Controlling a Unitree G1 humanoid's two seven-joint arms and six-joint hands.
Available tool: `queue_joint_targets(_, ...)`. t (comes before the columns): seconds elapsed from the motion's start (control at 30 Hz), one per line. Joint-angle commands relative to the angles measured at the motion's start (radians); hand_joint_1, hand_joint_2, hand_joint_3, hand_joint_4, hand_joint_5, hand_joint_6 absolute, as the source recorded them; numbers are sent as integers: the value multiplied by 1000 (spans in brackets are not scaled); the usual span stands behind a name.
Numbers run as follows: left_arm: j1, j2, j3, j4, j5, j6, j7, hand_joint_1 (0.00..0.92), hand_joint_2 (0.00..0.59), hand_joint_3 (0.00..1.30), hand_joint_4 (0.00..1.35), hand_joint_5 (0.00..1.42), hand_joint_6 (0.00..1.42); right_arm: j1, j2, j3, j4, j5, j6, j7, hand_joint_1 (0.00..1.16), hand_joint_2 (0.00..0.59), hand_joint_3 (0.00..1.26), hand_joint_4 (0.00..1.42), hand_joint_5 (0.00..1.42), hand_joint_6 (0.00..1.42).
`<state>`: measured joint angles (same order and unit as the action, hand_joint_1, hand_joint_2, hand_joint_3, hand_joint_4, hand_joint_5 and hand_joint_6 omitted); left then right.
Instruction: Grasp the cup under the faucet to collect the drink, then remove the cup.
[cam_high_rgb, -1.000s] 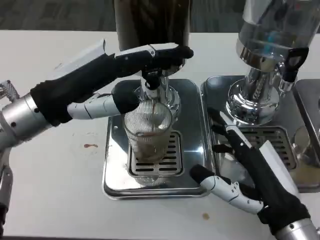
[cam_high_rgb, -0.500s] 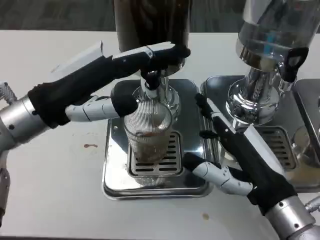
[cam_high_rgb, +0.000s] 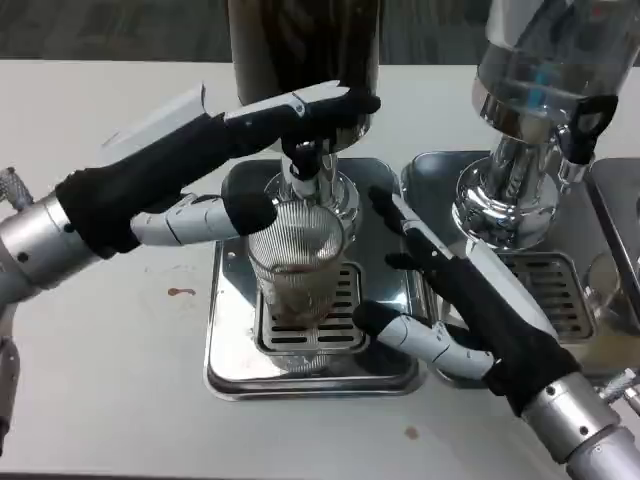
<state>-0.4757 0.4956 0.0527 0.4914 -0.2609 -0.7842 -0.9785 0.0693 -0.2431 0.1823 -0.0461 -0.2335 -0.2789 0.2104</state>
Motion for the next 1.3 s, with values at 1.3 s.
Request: queue_joint_targets(1.3,43,55,-77,-27,64,-138,76,0,124,147,0,112,161,-92,-12,-6,63,25,10,49,105,0,0,0,0,120)
